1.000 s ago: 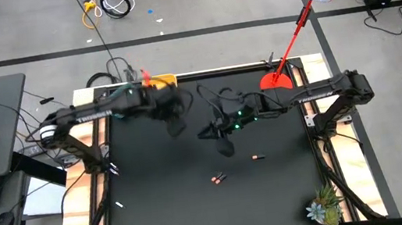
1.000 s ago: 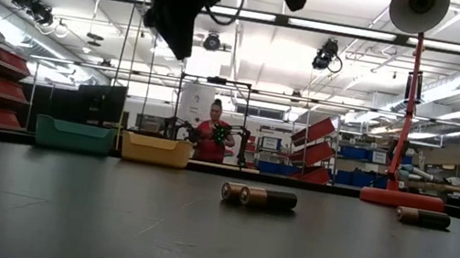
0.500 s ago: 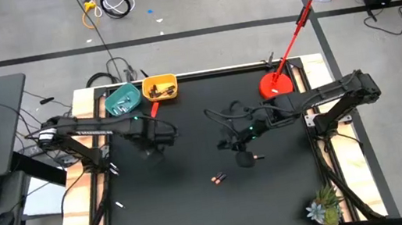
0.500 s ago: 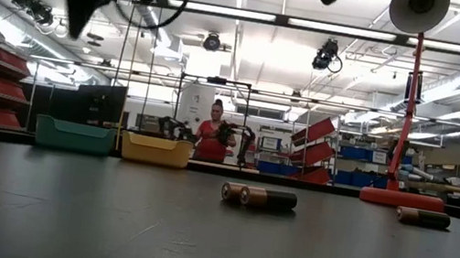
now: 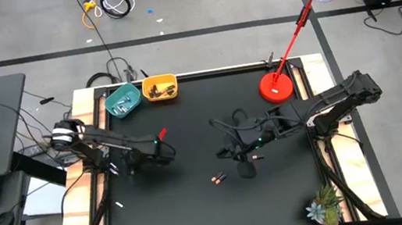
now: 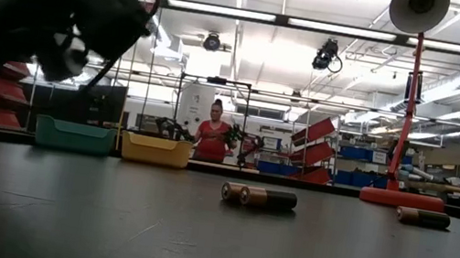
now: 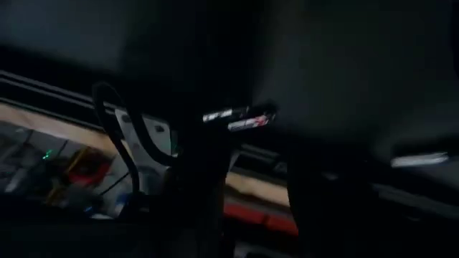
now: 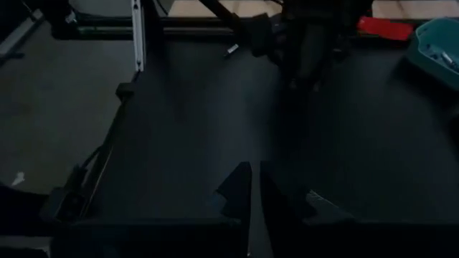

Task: Sort batteries
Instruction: Put the top silver battery into the blue bin

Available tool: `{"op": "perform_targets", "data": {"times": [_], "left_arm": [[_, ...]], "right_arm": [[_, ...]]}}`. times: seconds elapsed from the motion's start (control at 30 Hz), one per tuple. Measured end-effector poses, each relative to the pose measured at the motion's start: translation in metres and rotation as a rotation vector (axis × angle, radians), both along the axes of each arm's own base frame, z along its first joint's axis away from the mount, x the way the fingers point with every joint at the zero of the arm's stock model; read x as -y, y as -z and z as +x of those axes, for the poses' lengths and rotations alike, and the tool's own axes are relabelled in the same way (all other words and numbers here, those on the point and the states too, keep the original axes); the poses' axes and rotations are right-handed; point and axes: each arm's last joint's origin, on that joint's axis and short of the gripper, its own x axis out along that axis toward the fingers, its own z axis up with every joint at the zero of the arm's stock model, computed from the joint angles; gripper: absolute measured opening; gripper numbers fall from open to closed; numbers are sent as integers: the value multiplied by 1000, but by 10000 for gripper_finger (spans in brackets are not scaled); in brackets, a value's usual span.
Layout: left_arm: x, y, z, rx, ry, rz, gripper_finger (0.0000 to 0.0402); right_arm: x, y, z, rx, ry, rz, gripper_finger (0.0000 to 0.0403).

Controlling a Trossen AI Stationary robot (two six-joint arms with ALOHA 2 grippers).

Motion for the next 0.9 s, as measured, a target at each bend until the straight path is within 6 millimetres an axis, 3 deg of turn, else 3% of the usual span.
{"op": "perform_targets", "data": {"times": [0.3,0.43,0.67,0.9], "left_arm": [[1,26,-5,-110,127,-45,158],[0,33,-9,-134,138,-54,170],[0,47,-11,-204,132,-55,228],[1,75,-8,-326,112,-57,221]], "right_arm": [[-5,18,-3,-60,34,22,41],[-8,17,-3,-44,28,30,41],[-7,14,0,-2,29,33,41],[-1,10,4,43,42,34,41]]}}
